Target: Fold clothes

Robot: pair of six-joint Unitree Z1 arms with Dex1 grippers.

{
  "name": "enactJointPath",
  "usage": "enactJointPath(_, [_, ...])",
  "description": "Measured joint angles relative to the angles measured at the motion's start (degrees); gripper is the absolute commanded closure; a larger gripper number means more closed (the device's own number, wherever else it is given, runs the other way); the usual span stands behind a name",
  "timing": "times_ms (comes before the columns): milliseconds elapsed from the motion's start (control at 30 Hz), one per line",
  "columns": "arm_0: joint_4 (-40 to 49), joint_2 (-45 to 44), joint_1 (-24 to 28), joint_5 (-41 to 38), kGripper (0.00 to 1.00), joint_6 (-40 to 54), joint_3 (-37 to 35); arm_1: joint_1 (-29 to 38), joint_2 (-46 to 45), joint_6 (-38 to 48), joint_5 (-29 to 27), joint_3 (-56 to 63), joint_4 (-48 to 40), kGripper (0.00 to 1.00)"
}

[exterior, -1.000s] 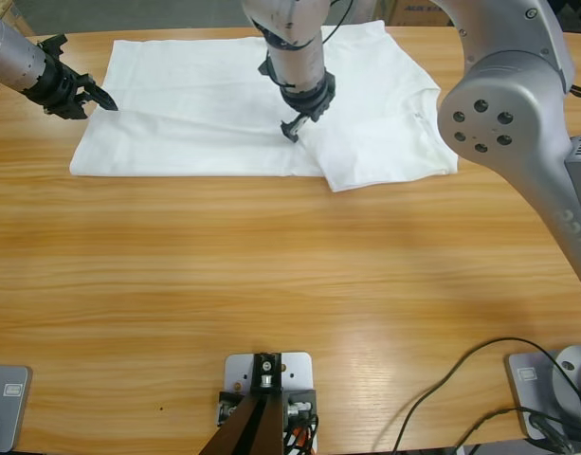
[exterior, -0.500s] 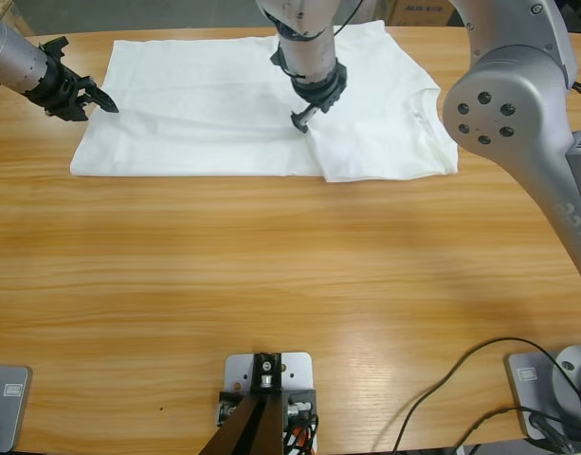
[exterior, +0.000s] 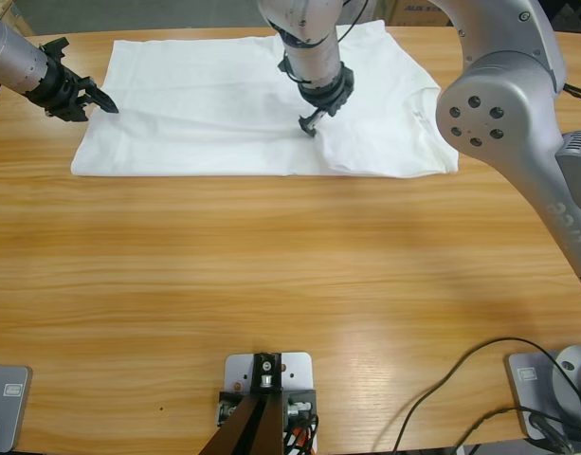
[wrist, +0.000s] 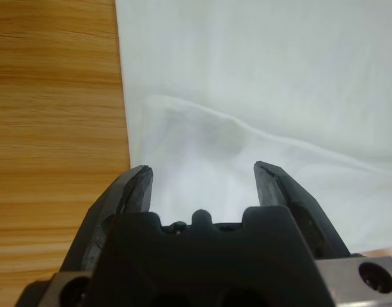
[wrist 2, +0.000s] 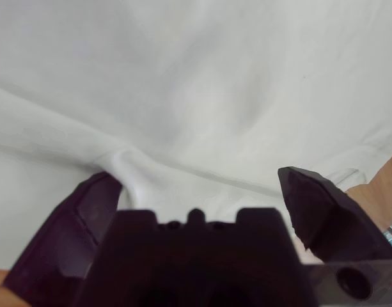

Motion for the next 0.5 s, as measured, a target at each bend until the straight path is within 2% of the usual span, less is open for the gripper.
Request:
enactJointPath(267, [0.00,-0.04,0.00,0.00,0.391,0.38,0.11,-2.57,-0.92,1.64,-2.49,-0.05,0.00,0.000])
enactJointPath(433, [0.00,-1.67,0.03,0.00,0.387,0.89,1.00,-4.13,-6.52,-1.52,6.98,-0.04,0.00,0.000])
enactJointPath(500, [0.00,-3.38,0.03,0.00,0.387,0.90,1.77,-4.55,-9.65,-1.65,9.15,-0.03,0.00,0.000])
